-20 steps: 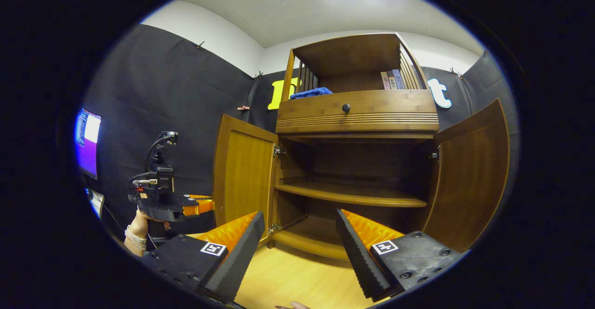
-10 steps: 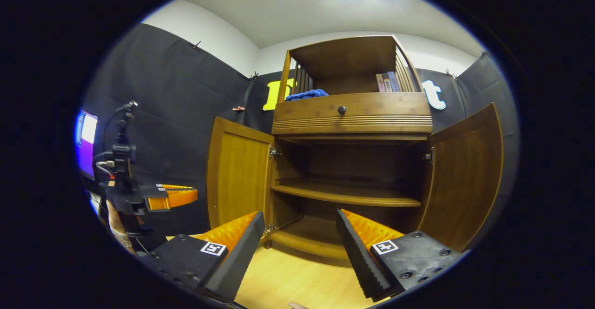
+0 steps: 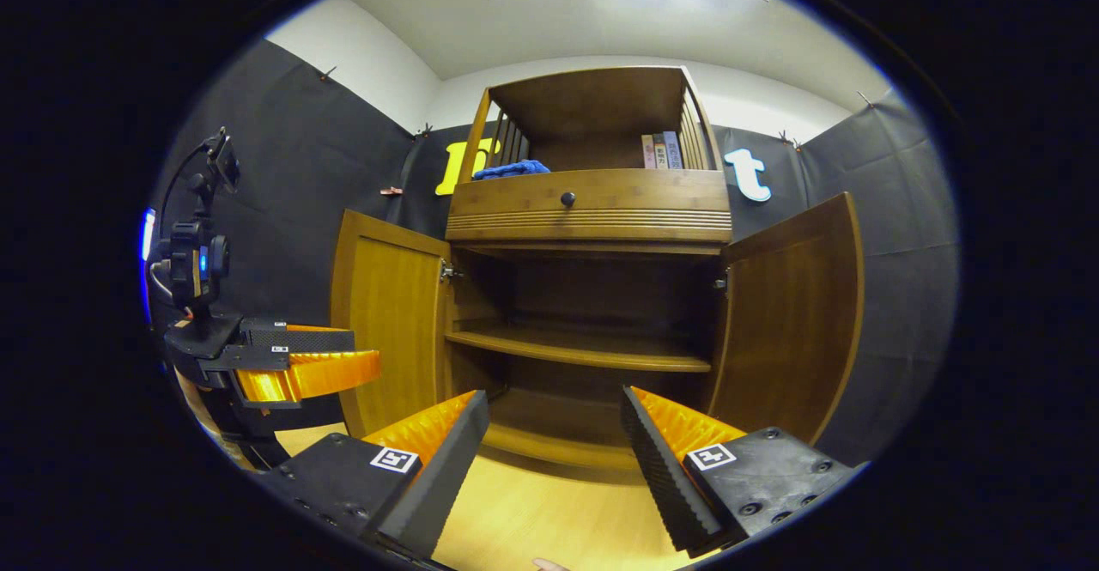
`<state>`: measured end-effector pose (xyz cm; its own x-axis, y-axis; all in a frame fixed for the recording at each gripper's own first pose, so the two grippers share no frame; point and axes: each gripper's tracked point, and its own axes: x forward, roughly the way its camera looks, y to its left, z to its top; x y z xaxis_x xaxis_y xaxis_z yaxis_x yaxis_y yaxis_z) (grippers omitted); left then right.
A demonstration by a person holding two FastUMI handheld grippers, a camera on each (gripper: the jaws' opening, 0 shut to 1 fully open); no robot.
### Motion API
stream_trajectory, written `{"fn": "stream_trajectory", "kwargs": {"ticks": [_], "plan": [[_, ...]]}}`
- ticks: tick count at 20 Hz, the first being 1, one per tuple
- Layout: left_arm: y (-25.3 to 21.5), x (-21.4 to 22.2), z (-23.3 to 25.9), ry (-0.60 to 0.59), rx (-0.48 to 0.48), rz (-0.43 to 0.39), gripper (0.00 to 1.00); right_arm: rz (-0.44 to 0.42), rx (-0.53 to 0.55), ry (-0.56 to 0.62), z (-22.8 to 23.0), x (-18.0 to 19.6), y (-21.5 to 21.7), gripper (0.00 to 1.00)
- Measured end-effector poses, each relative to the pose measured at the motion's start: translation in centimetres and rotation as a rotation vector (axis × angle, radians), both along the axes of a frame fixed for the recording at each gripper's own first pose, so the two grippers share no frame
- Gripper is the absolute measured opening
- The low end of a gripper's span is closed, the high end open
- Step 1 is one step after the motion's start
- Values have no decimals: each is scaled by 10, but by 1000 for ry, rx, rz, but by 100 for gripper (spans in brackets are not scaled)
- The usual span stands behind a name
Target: Open the right door of the double-door shoe cabinet with the right hand, and open the left door with the left hand.
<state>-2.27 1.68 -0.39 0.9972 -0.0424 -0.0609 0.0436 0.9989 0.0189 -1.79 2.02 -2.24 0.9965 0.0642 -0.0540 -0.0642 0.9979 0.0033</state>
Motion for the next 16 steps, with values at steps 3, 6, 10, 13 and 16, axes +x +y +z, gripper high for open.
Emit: {"fn": "stream_trajectory", "kwargs": {"ticks": [3, 6, 10, 13, 16], "plan": [[-11, 5, 5, -24, 11, -12, 97, -28, -8, -2, 2, -5, -12, 98], [-18, 9, 5, -36, 7, -20, 96, -48, -15, -6, 5, -8, -21, 95], [-21, 12, 6, -46, 16, -12, 97, -58, 0, -12, 8, -13, -27, 98], [-25, 15, 4, -42, 21, -17, 98, -61, 5, -12, 8, -14, -31, 100], [-22, 15, 5, -46, 26, -2, 97, -53, 6, -3, 7, -14, -30, 100]]}}
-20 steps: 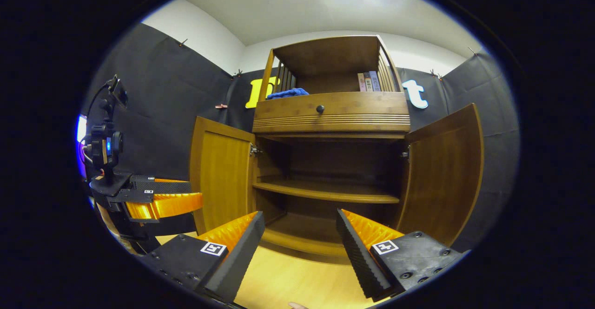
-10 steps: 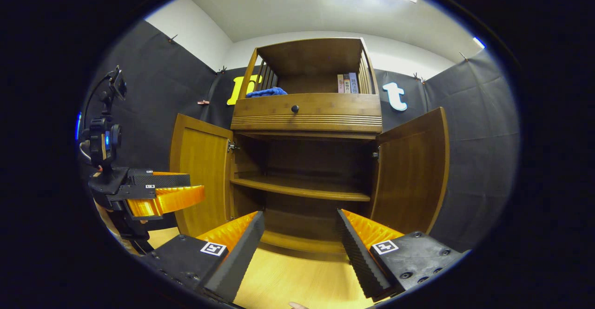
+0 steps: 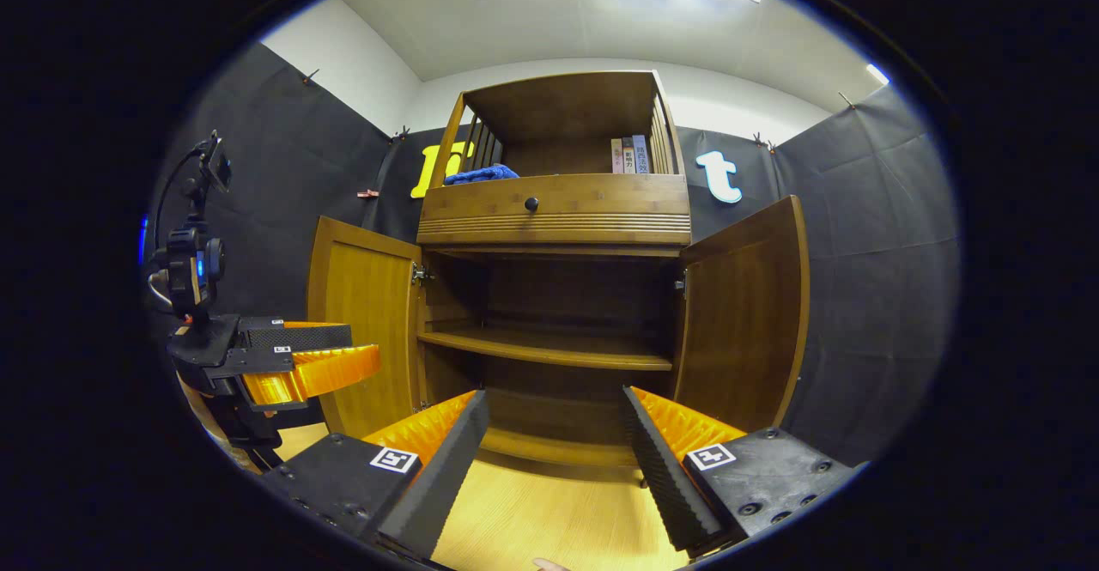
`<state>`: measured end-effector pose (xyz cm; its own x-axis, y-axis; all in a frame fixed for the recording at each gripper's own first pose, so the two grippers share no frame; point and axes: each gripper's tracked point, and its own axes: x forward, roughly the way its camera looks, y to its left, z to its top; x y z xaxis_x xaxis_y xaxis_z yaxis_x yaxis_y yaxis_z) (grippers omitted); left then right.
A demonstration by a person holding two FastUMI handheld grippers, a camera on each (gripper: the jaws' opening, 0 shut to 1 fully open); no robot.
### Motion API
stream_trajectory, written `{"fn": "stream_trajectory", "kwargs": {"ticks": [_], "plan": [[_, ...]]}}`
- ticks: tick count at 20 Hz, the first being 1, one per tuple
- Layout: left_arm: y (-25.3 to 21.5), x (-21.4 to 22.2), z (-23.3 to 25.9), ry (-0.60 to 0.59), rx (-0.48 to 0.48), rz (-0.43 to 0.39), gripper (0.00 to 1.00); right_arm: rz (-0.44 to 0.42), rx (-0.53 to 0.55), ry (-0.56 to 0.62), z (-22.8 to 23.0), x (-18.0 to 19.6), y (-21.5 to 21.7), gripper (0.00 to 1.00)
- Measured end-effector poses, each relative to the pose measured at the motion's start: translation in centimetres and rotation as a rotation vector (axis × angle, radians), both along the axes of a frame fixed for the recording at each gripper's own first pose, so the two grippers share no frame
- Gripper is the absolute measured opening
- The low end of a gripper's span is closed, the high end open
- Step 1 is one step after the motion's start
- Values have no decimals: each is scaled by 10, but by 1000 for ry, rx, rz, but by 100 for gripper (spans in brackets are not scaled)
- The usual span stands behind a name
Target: Open the right door of the double-door shoe cabinet with the right hand, and open the left door with the left hand.
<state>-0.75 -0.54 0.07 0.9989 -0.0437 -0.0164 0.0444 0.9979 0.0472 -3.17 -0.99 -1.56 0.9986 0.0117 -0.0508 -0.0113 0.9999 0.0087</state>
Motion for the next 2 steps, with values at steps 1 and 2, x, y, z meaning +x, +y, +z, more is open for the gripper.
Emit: {"fn": "stream_trajectory", "kwargs": {"ticks": [1, 2], "plan": [[1, 0, 1, -2, 3, 6, 97, 3, 0, 1, 0, 0, 0, 100], [0, 0, 2, -6, 4, 8, 97, 4, 1, -1, 1, -1, 0, 100]]}}
